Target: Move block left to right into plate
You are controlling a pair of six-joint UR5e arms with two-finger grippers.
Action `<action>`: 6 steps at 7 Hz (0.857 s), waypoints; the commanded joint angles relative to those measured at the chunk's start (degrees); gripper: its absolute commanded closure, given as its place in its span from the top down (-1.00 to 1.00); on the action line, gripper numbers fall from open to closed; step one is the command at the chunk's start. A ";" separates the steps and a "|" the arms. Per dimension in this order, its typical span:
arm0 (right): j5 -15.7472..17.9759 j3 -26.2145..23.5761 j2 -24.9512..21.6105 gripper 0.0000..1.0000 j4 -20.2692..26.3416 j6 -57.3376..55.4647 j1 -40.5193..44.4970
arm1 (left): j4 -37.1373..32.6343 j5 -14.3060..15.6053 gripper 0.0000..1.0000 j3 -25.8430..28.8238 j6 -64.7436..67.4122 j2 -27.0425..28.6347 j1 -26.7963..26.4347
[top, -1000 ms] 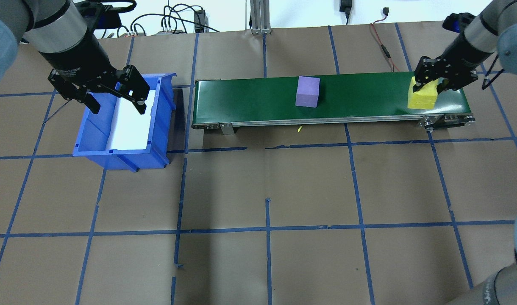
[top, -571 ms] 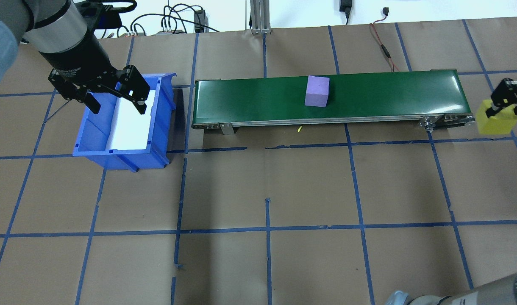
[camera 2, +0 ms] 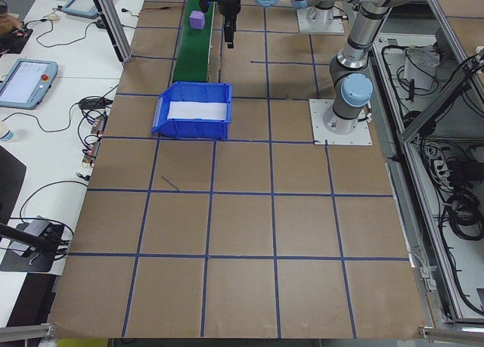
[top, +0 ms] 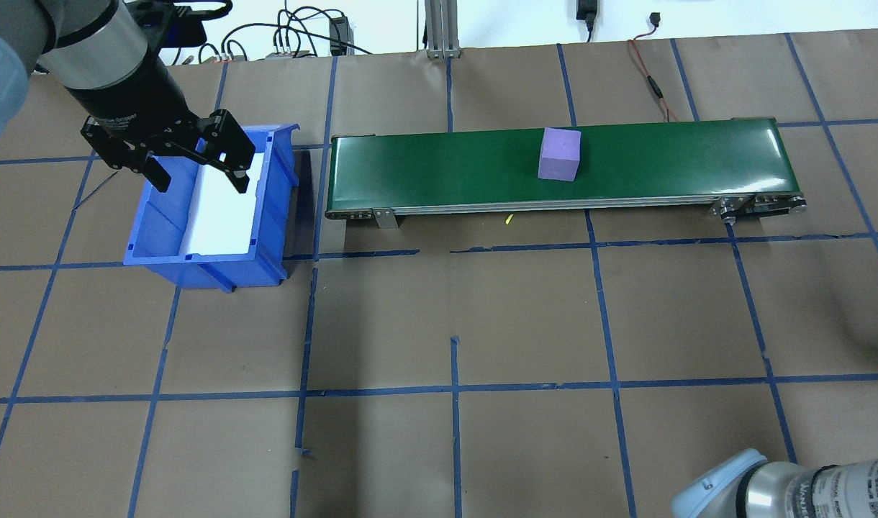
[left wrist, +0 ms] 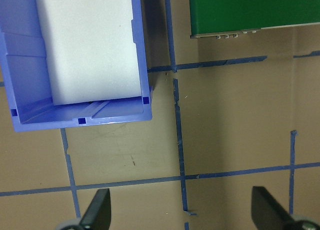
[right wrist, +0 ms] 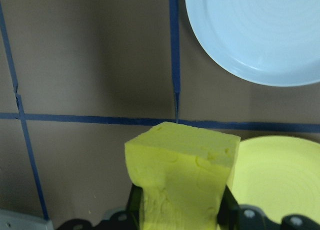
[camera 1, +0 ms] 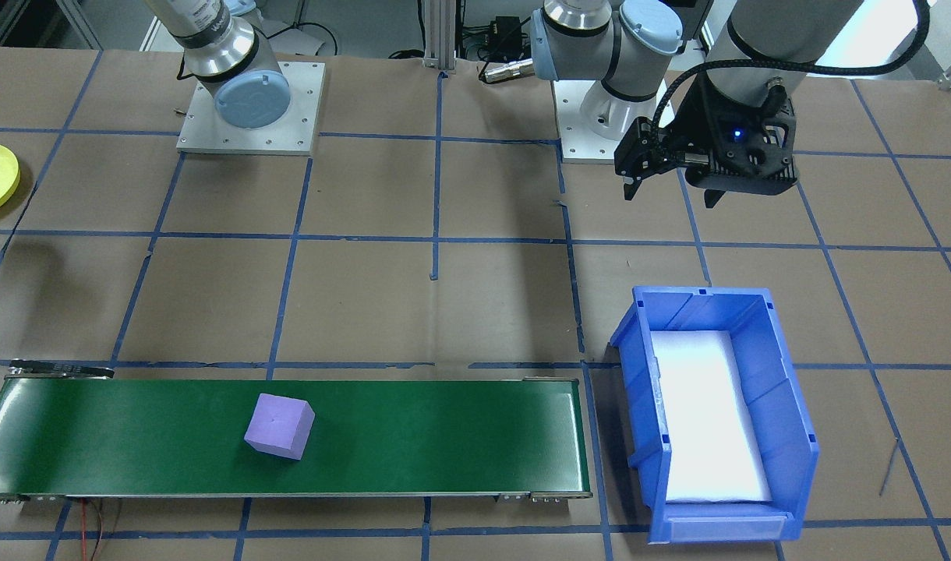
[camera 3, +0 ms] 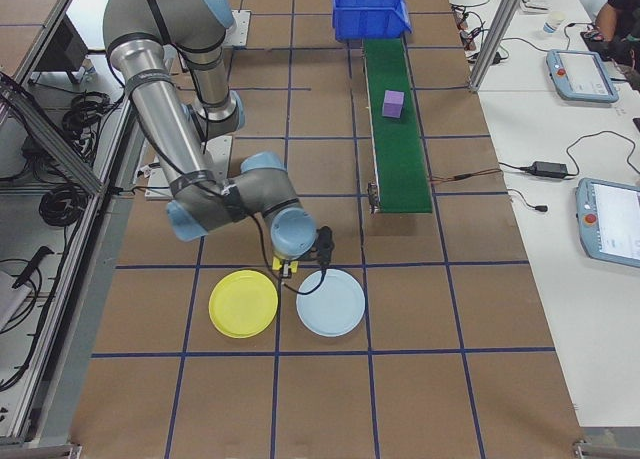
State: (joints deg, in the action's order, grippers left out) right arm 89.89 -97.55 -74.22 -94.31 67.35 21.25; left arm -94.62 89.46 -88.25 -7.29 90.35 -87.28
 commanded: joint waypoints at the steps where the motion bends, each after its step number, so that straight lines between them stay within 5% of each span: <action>1: 0.64 -1.06 1.26 -0.52 -0.52 11.36 -11.01 | 0.58 -0.08 1.00 0.18 0.17 0.26 -0.34; 2: 1.07 -0.97 1.88 -0.49 -2.52 11.66 -11.31 | 0.58 0.10 1.00 0.27 0.17 0.00 -0.69; 3: 0.99 -1.15 2.93 -0.24 -4.55 12.01 -11.31 | 0.49 0.27 1.00 0.88 0.08 -0.52 -0.61; 5: 0.38 -1.50 3.29 0.98 -4.57 11.49 -11.31 | 0.49 0.19 1.00 0.97 0.08 -1.05 -0.70; 6: 0.38 -1.50 3.29 0.99 -4.74 11.48 -11.31 | 0.58 0.01 1.00 0.45 -0.09 -1.06 -0.70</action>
State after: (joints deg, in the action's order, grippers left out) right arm 90.38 -98.93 -71.00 -98.81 78.96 9.97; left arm -94.13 89.63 -87.52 -7.25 89.44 -87.96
